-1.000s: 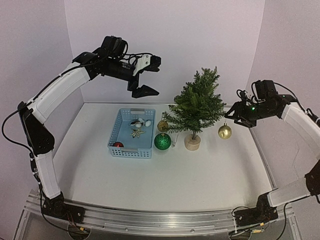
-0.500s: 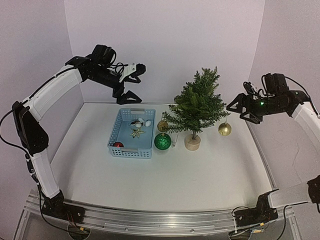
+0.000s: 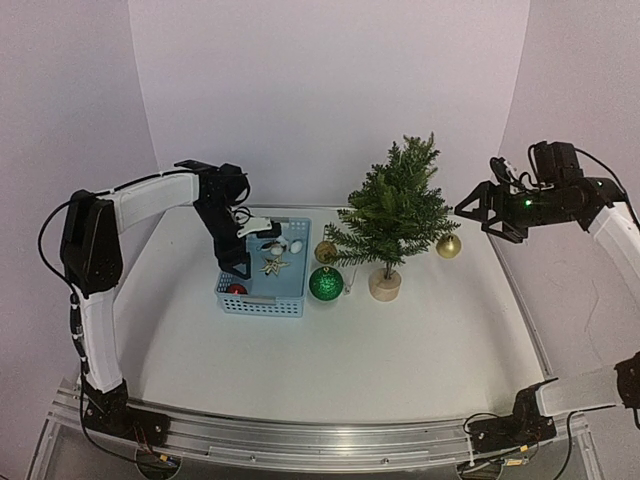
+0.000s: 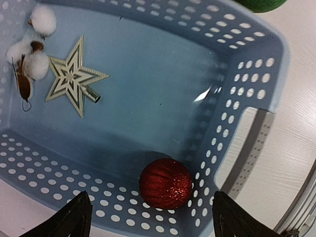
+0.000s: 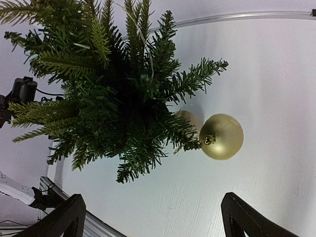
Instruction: Decorate the small christmas tree
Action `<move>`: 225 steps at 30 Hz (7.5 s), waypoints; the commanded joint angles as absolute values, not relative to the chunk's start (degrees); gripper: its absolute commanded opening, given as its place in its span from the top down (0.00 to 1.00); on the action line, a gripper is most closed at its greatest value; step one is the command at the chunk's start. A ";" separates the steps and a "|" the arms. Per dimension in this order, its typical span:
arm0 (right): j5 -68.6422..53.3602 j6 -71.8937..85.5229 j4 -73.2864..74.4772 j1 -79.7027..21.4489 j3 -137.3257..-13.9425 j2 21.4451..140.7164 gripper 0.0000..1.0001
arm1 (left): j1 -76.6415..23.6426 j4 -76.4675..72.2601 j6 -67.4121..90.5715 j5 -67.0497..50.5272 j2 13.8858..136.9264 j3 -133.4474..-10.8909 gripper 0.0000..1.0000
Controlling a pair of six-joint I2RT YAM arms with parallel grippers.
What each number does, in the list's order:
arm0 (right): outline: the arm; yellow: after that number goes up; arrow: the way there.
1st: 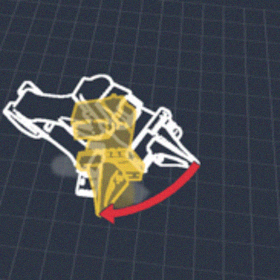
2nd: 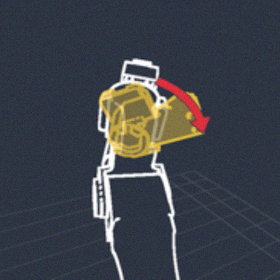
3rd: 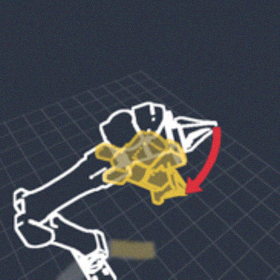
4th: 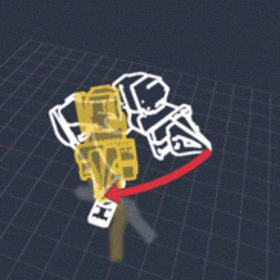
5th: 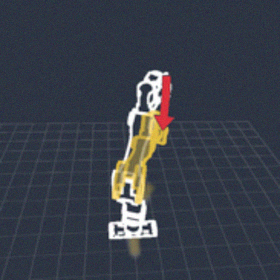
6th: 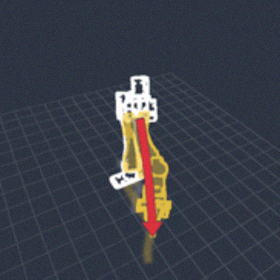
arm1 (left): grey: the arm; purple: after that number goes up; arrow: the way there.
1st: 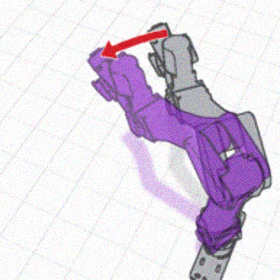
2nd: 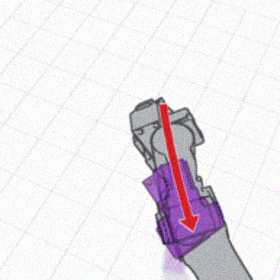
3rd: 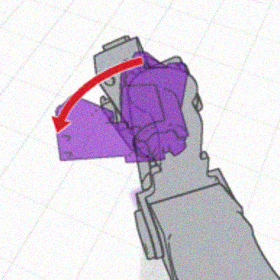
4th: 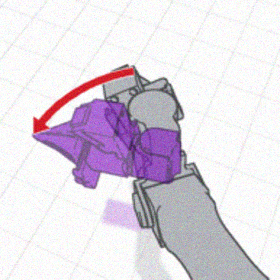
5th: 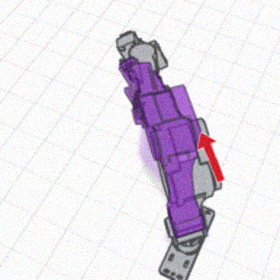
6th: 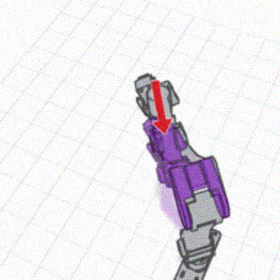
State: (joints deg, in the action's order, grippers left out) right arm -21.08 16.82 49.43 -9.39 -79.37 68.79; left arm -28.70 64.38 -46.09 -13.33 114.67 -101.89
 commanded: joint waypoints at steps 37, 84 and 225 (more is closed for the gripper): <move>-24.14 17.66 47.37 -9.20 -76.11 63.65 0.06 | -35.19 82.01 -28.42 4.67 132.16 -114.78 0.20; -28.56 18.87 44.86 -9.21 -82.32 64.33 0.06 | -34.39 77.84 -26.02 -2.83 128.39 -136.98 0.48; -36.90 23.91 31.81 -9.27 -79.72 66.27 0.07 | -47.20 40.27 -36.53 -34.62 115.58 -133.98 0.57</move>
